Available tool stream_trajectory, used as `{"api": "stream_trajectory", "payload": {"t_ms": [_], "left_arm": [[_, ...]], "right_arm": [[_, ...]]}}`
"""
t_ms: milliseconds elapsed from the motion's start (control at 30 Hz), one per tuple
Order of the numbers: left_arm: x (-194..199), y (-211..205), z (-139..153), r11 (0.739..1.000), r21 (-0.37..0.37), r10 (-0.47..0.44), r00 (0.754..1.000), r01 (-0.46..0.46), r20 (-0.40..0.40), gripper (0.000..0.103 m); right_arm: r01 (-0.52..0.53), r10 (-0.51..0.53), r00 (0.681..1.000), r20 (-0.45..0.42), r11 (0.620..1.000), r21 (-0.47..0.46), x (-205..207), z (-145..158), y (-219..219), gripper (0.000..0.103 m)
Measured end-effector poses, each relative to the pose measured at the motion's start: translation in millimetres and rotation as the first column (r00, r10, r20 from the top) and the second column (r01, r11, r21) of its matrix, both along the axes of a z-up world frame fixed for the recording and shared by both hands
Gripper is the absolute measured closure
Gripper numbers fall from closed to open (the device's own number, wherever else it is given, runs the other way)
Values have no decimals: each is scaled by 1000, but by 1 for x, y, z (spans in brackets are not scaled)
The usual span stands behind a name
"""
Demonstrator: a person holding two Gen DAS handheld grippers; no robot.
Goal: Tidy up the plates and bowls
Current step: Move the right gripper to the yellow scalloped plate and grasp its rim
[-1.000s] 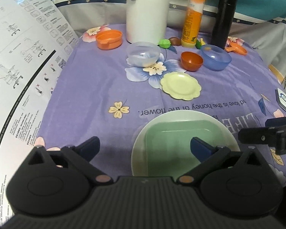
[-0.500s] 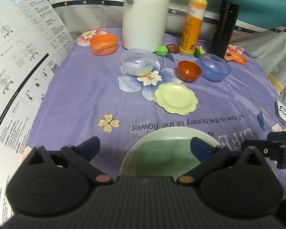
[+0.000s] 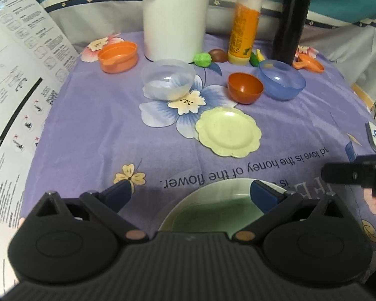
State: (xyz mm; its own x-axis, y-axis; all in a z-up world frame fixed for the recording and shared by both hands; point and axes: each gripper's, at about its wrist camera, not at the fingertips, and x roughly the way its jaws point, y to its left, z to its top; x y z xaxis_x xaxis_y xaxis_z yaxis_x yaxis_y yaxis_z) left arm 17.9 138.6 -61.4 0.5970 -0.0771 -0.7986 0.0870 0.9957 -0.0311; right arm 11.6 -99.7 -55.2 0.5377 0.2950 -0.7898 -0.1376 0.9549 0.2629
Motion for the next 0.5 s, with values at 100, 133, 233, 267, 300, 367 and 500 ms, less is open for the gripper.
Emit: {"api": "stream_trajectory", "payload": {"t_ms": [100, 133, 233, 267, 300, 367, 500], "left_arm": [[12, 2, -2, 1000, -20, 17, 1000, -17, -5, 0], [17, 3, -4, 999, -26, 23, 1000, -24, -10, 0], [33, 1, -7, 999, -4, 32, 999, -32, -13, 0], [38, 0, -8, 999, 16, 33, 999, -33, -9, 0], [43, -2, -9, 999, 28, 33, 999, -32, -9, 0], [53, -3, -12, 999, 32, 27, 1000, -26, -12, 0], [70, -6, -18, 1000, 20, 22, 1000, -22, -16, 0]], "right_arm": [[8, -8, 1000, 1, 1000, 1, 13, -2, 1, 0], [10, -10, 1000, -1, 1000, 2, 19, -3, 1, 0], [13, -13, 1000, -3, 1000, 7, 35, -6, 5, 0], [13, -13, 1000, -4, 1000, 9, 40, -8, 6, 0], [12, -11, 1000, -7, 1000, 13, 46, -9, 8, 0], [6, -5, 1000, -11, 1000, 19, 56, -13, 11, 0], [-2, 3, 1000, -30, 999, 42, 77, -22, 18, 7]]}}
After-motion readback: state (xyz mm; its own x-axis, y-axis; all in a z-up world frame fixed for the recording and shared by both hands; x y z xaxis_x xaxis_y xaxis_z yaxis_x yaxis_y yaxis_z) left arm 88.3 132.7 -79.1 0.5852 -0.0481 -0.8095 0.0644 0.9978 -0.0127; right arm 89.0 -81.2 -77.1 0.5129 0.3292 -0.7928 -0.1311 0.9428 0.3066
